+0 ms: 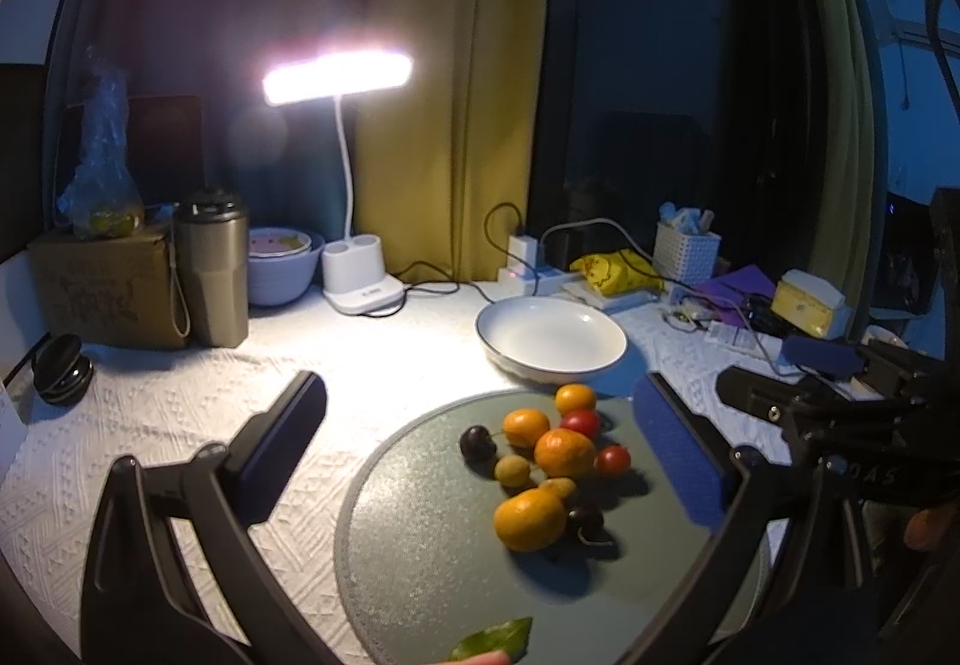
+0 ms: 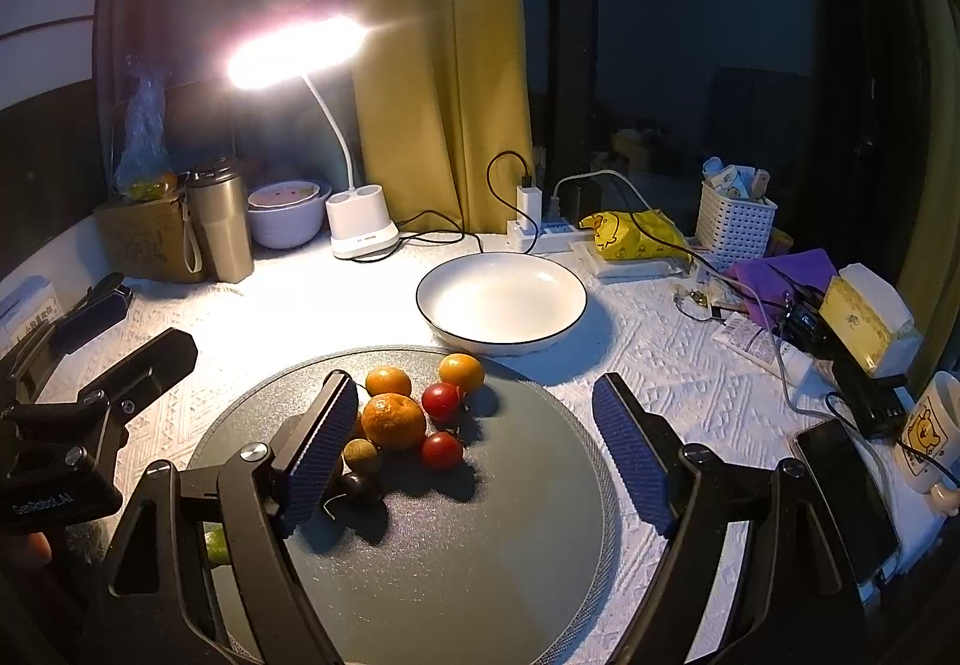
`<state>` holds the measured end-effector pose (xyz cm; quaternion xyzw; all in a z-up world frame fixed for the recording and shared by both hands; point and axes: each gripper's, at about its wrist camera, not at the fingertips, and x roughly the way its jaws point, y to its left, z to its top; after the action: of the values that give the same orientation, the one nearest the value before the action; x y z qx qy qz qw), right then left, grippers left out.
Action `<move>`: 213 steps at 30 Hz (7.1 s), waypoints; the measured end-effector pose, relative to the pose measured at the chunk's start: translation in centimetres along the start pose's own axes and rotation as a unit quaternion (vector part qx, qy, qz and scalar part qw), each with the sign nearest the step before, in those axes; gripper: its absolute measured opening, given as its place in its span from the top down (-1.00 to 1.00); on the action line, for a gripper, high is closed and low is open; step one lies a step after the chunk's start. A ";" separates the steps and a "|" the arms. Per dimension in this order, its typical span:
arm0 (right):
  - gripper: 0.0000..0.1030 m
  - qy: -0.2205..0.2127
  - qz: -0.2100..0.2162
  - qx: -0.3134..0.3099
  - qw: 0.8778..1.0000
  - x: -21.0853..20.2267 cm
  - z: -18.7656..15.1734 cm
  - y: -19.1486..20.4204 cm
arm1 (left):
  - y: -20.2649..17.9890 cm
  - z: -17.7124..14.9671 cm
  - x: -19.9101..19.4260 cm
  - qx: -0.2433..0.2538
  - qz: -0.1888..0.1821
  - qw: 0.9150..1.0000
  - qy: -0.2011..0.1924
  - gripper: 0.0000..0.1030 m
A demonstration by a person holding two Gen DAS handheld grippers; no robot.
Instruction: Organize fruits
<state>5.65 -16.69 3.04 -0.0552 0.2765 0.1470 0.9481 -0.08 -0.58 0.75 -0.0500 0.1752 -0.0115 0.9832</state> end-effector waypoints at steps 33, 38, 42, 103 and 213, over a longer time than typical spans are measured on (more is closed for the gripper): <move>-0.61 -0.006 0.000 0.000 1.000 0.0 0.4 0.1 | -0.1 0.6 0.1 -0.004 -0.006 1.000 -0.006 -0.99; -0.61 -0.006 0.000 -0.001 1.000 0.0 0.4 0.0 | -0.2 0.6 0.1 -0.004 -0.007 1.000 -0.005 -0.99; -0.61 -0.006 0.000 -0.001 1.000 0.1 0.4 0.0 | -0.2 0.7 0.3 -0.004 -0.008 1.000 -0.003 -0.99; 0.42 0.171 0.127 0.030 0.977 12.6 -4.4 -0.3 | -0.2 -5.5 10.2 -0.049 -0.108 0.965 0.234 0.15; 0.14 0.094 0.088 0.008 0.992 12.6 4.0 -1.1 | 2.4 4.5 13.9 -0.044 -0.102 0.981 0.157 -0.42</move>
<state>18.20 -13.87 -0.37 -0.0371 0.3695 0.2222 0.9015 14.57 1.68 -0.08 -0.1087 0.3216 -0.1116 0.9340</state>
